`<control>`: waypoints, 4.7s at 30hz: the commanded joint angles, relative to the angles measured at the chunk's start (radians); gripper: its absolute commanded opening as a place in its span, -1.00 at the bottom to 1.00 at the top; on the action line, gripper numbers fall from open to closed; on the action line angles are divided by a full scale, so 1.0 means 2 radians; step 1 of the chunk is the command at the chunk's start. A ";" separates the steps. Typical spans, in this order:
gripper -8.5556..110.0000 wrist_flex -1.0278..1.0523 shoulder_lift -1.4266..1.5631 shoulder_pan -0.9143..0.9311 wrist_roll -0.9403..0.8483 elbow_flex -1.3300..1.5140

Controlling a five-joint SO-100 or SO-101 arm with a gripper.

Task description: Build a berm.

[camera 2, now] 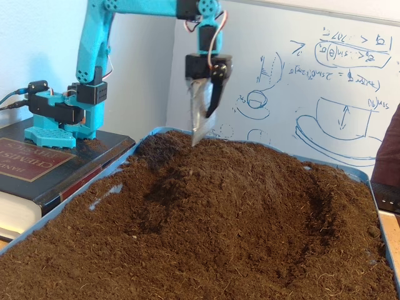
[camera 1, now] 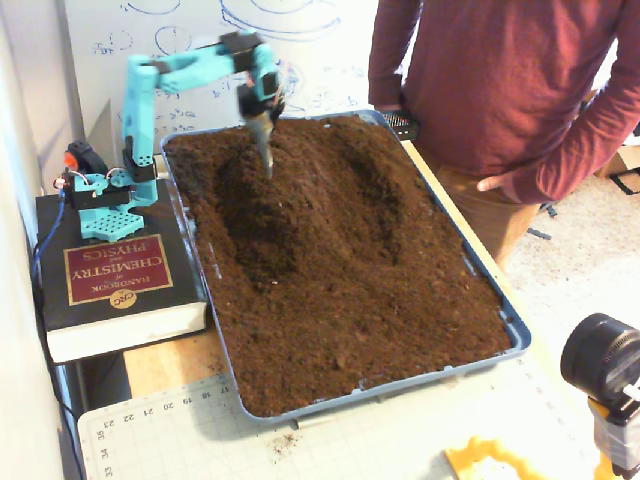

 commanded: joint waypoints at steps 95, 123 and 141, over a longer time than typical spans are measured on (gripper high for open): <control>-0.85 -0.449 0.008 -0.120 -0.002 0.342; -0.85 -0.443 0.209 0.035 -0.005 0.486; -0.85 -0.324 0.405 0.163 -0.122 0.518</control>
